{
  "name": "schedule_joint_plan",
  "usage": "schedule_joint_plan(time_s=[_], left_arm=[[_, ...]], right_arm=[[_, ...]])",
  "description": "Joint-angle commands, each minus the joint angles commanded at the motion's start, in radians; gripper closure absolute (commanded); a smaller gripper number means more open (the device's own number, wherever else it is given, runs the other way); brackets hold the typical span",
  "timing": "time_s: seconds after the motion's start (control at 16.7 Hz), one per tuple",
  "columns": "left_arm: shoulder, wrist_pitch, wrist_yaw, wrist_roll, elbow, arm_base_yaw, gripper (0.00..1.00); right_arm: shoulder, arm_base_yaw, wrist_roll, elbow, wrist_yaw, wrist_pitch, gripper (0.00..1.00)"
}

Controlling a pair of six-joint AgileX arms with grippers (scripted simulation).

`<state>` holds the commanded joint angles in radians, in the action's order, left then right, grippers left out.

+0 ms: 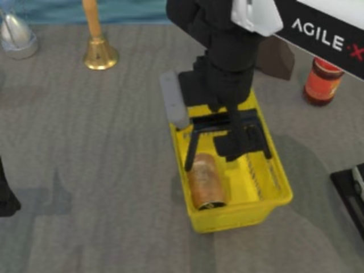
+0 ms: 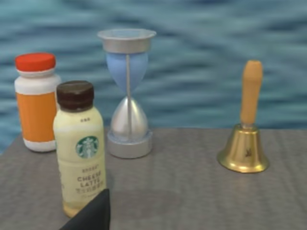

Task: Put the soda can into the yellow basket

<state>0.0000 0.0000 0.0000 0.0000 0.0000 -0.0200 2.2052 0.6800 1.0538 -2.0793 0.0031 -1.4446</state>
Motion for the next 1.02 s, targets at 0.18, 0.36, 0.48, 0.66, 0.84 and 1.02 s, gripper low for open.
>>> schedule_joint_plan(time_s=[0.18,0.36,0.48,0.66,0.84,1.02], left_arm=[[0.0,0.0,0.0,0.0,0.0,0.0,0.0],[0.0,0.0,0.0,0.0,0.0,0.0,0.0],[0.0,0.0,0.0,0.0,0.0,0.0,0.0],[0.0,0.0,0.0,0.0,0.0,0.0,0.0],[0.0,0.0,0.0,0.0,0.0,0.0,0.0],[0.0,0.0,0.0,0.0,0.0,0.0,0.0]], right_arm=[[-0.005,0.001,-0.001,0.043,0.0,0.038,0.0],[-0.005,0.001,-0.001,0.043,0.0,0.038,0.0],[-0.005,0.001,-0.001,0.043,0.0,0.038,0.15],[-0.005,0.001,-0.001,0.043,0.0,0.038,0.38],[-0.005,0.001,-0.001,0.043,0.0,0.038,0.6],[-0.005,0.001,-0.001,0.043,0.0,0.038,0.83]])
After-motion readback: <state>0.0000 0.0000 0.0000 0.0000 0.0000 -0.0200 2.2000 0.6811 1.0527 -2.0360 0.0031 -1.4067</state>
